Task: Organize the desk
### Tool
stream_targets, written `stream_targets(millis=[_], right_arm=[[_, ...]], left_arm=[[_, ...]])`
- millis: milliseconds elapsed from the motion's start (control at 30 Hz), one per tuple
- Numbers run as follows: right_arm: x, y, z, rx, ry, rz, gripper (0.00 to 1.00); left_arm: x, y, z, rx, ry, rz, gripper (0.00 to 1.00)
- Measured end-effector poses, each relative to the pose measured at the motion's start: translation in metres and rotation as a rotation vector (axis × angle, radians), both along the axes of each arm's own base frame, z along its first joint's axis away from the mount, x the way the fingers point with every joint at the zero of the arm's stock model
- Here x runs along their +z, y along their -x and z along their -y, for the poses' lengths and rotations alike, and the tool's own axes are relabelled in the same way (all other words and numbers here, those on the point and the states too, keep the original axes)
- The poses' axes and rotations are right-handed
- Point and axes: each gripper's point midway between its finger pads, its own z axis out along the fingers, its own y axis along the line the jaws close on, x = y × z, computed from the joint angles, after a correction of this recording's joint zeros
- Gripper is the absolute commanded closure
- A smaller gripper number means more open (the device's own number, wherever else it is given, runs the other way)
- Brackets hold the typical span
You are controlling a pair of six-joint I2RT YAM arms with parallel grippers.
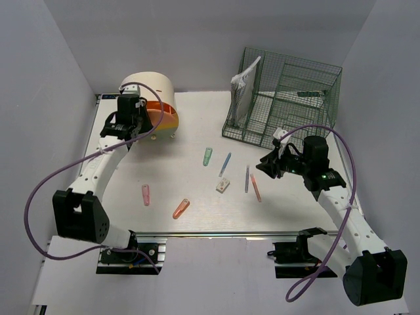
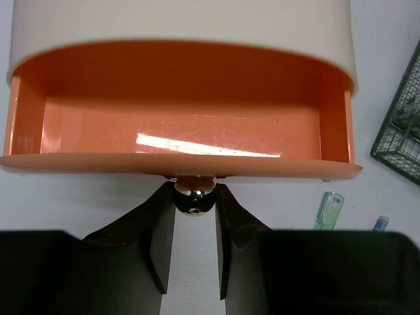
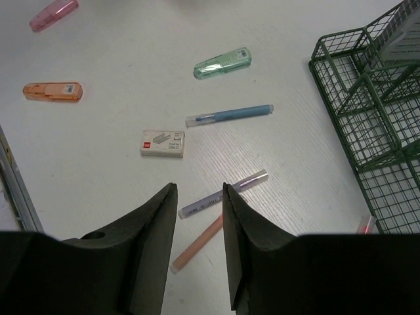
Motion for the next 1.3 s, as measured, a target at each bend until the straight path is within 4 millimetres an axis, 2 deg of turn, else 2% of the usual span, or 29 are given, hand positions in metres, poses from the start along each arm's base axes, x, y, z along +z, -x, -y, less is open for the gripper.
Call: stream_targets(millis=[133,200,267,433,900,1300], right_arm=[[0.000,0.000,0.000,0.001,-0.002,0.000,0.59],[0.000,0.000,0.000,0.001,-0.003,-0.001,0.54],[0.001,0.001,0.000,0.005,-0.005,-0.002,0.50],[0.001,0.002,-0.001,0.014,-0.009,-0.003,0.43],[-0.003,0.005,0.000,0.013,-0.006,-0.026,0.42],[-0.006,0.005,0.000,0.022,0.000,-0.033,0.42]], left_arm=[[0.002,0.020,0.003,-0.020,0.019,0.008,0.85],[0.003,0.027,0.005,-0.027,0.027,0.011,0.73],[0.001,0.032,0.005,-0.033,0.032,0.009,0.56],[-0.003,0.034,0.009,-0.047,0.053,-0.003,0.35],[-0.006,0.034,0.014,-0.067,0.075,-0.015,0.32],[0.024,0.051,0.018,-0.114,0.095,0.053,0.36]])
